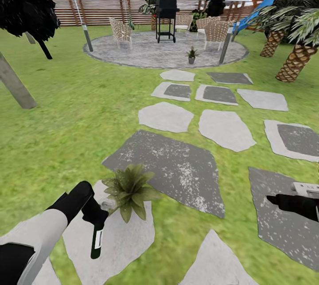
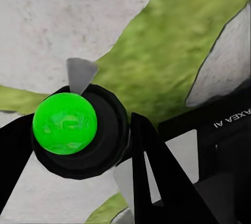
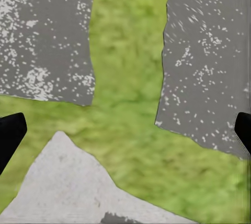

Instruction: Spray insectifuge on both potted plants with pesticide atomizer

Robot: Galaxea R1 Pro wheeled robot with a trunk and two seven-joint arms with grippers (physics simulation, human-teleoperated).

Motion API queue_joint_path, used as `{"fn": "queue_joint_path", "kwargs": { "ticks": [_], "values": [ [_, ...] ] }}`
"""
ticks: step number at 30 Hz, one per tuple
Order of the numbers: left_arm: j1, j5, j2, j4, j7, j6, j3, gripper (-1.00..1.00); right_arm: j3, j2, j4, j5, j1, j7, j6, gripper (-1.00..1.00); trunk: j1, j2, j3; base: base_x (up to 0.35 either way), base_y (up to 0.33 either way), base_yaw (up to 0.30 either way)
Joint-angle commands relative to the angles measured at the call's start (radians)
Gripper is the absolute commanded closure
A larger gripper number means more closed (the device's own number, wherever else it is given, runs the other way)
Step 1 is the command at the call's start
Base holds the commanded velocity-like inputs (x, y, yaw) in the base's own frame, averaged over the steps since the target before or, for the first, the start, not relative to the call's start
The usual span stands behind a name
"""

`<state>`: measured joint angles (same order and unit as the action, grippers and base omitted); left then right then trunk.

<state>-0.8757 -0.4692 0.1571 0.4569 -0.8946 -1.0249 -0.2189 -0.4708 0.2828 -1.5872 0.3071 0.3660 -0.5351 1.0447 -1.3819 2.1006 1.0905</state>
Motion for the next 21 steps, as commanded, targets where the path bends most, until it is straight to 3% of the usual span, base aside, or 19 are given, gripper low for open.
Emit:
{"fn": "queue_joint_path", "kwargs": {
  "ticks": [1,6,17,21],
  "values": [
    [0.0,-0.009,0.0,0.002,-0.01,-0.003,-0.004,1.0,-0.001,0.001,0.0,0.01,0.001,-0.011,0.002,-1.0,0.0,0.0,0.001,-0.128,-0.265,0.038],
    [-0.004,-0.009,0.0,0.002,-0.01,-0.003,-0.006,1.0,-0.001,0.0,0.0,0.01,0.001,-0.011,0.002,-1.0,0.0,0.0,0.001,-0.091,-0.17,0.07],
    [-0.006,-0.009,0.001,0.002,-0.01,-0.003,-0.005,1.0,0.001,-0.001,0.0,0.01,0.001,-0.011,0.002,-1.0,0.0,0.0,0.005,-0.004,-0.017,0.232],
    [-0.006,-0.007,0.001,0.002,-0.012,-0.003,-0.003,1.0,0.001,-0.001,0.0,0.01,0.001,-0.011,0.002,-1.0,0.0,0.0,0.006,0.138,-0.179,0.243]
  ]
}}
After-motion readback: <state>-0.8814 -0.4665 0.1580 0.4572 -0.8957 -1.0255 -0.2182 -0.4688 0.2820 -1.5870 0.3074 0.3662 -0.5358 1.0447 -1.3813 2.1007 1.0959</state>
